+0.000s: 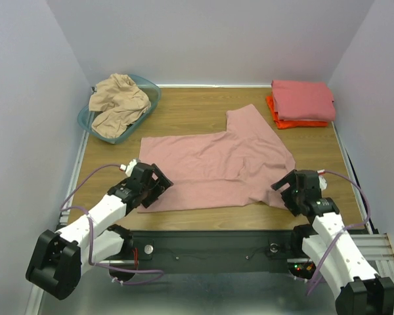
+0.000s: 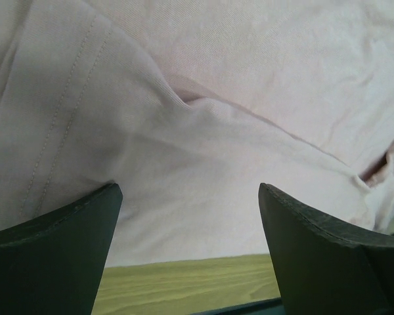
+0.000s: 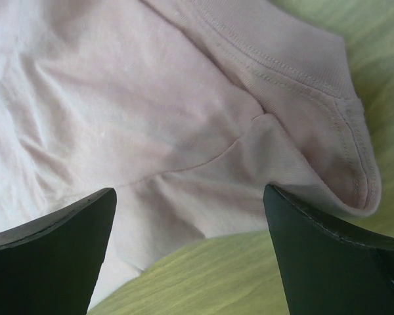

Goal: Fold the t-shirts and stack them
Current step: Fold the tshirt

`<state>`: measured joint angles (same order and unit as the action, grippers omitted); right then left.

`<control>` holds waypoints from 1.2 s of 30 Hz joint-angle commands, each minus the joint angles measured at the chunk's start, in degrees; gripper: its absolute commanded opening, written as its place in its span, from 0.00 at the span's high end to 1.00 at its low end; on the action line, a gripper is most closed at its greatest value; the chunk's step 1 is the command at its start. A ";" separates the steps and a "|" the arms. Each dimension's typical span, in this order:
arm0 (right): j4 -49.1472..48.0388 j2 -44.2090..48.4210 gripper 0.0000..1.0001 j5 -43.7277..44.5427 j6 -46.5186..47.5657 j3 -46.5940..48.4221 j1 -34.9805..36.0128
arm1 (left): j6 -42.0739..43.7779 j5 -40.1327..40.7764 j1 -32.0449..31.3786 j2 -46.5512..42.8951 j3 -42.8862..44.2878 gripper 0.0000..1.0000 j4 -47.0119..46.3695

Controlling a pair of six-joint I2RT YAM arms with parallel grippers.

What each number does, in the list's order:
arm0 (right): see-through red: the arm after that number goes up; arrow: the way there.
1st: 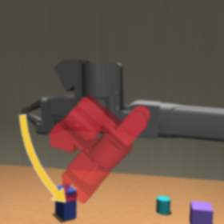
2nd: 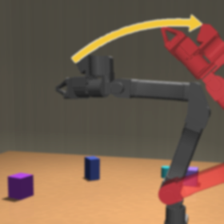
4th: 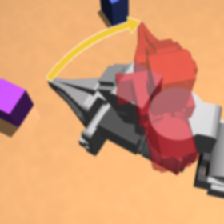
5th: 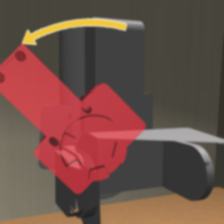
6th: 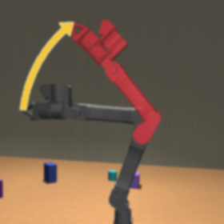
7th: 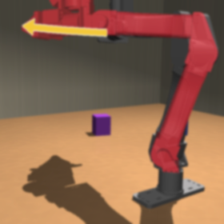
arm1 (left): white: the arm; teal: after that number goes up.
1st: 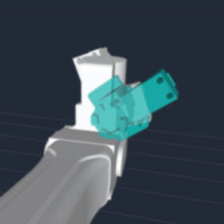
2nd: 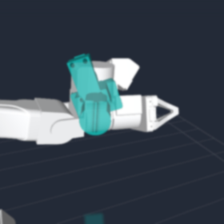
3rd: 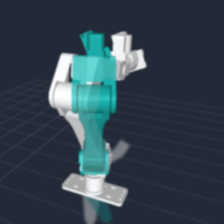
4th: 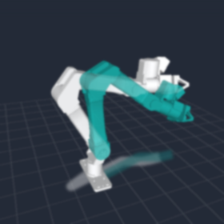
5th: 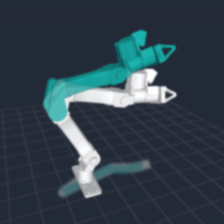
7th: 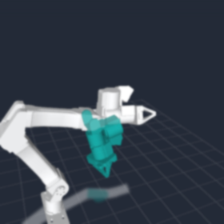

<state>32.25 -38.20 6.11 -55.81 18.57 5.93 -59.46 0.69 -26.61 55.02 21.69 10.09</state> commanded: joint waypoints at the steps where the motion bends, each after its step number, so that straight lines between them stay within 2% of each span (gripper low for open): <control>1: 6.50 2.15 0.00 2.32 -4.39 0.06 -0.40 | -2.06 10.88 -0.28 -0.18 2.38 0.01 14.16; 7: 8.53 8.22 0.00 6.36 -7.28 0.24 -0.40 | 0.74 10.83 -0.28 2.53 4.58 0.02 13.03; 11: 8.36 8.40 0.00 6.46 -6.34 1.73 -0.40 | 2.42 14.06 -0.20 2.98 10.72 0.02 15.65; 16: 5.90 3.23 0.00 7.07 -0.28 7.61 -0.40 | 2.51 21.54 0.15 3.86 18.64 0.02 21.11; 20: 0.11 -4.76 0.00 5.33 8.95 16.83 -0.40 | 6.37 24.18 1.47 7.81 25.39 0.02 17.27; 23: -4.29 -15.39 0.00 -0.03 15.02 23.08 -0.31 | 9.36 25.41 2.44 14.57 31.99 0.02 15.14; 26: -7.72 -24.34 0.00 -1.72 18.45 28.86 0.04 | 10.94 27.26 3.49 23.53 39.62 0.02 15.32; 31: -12.47 -32.90 0.00 -1.36 21.70 36.78 1.18 | 13.05 27.96 5.60 39.33 51.42 0.02 19.26; 33: -13.35 -35.09 0.00 -1.19 22.50 39.08 1.36 | 13.67 27.09 7.35 42.87 55.10 0.02 19.27; 36: -14.14 -38.53 0.00 -0.05 23.73 42.25 1.54 | 14.81 25.50 8.50 48.85 58.72 0.10 18.57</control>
<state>23.68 -75.09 5.48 -35.73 55.94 6.85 -47.35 25.19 -19.79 100.60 76.01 26.65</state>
